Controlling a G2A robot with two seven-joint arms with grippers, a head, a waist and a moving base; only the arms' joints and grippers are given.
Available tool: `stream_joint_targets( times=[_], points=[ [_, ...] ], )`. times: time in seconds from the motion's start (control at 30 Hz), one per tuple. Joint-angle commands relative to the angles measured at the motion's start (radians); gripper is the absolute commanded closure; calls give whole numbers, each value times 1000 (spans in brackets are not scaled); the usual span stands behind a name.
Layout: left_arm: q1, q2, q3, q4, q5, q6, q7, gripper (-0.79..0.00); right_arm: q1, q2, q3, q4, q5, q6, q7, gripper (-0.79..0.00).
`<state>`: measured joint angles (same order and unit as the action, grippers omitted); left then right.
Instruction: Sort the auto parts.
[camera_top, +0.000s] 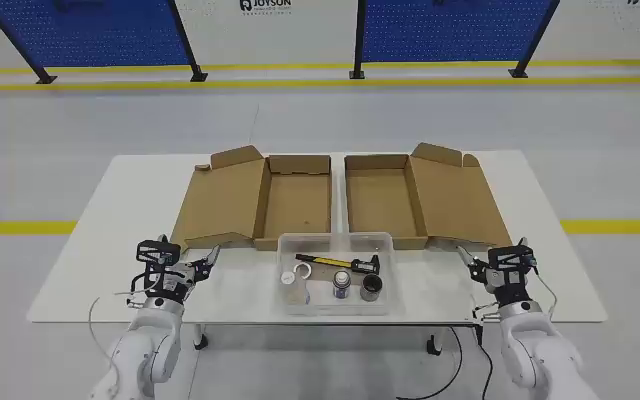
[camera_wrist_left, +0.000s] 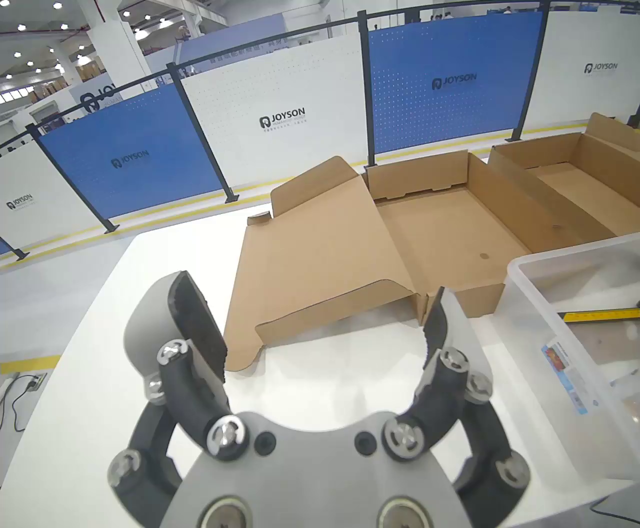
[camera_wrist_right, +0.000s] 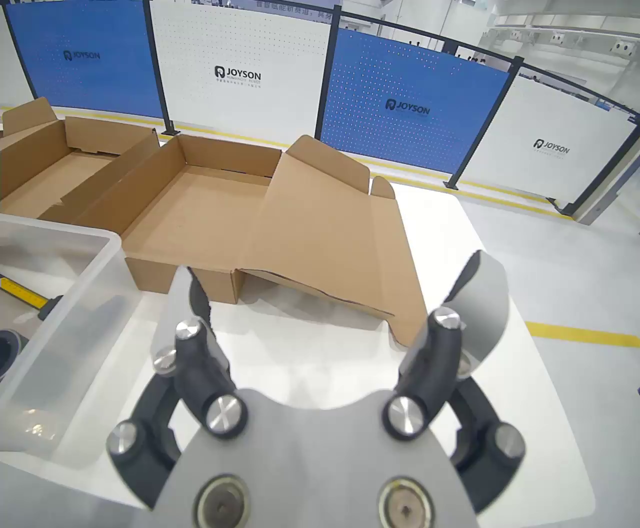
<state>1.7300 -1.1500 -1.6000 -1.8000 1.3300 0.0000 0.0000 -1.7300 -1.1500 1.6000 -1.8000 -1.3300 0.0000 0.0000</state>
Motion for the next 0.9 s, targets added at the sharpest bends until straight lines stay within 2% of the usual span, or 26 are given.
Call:
stream_joint_targets(
  times=[0.0, 0.2, 0.43, 0.6, 0.87],
  points=[
    [0, 0, 0, 0, 0, 0, 0, -785, 0, 0, 0, 0, 0, 0, 0, -784],
    [-3, 0, 1, -4, 2, -3, 1, -785, 0, 0, 0, 0, 0, 0, 0, -785],
    [-85, 0, 16, -51, -20, -98, -36, -785, 0, 0, 0, 0, 0, 0, 0, -785],
    [-125, 8, 35, -113, -22, -273, -102, -785, 0, 0, 0, 0, 0, 0, 0, -785],
    [-109, 25, 58, -188, -117, -605, -204, -785, 0, 0, 0, 0, 0, 0, 0, -785]
  ],
)
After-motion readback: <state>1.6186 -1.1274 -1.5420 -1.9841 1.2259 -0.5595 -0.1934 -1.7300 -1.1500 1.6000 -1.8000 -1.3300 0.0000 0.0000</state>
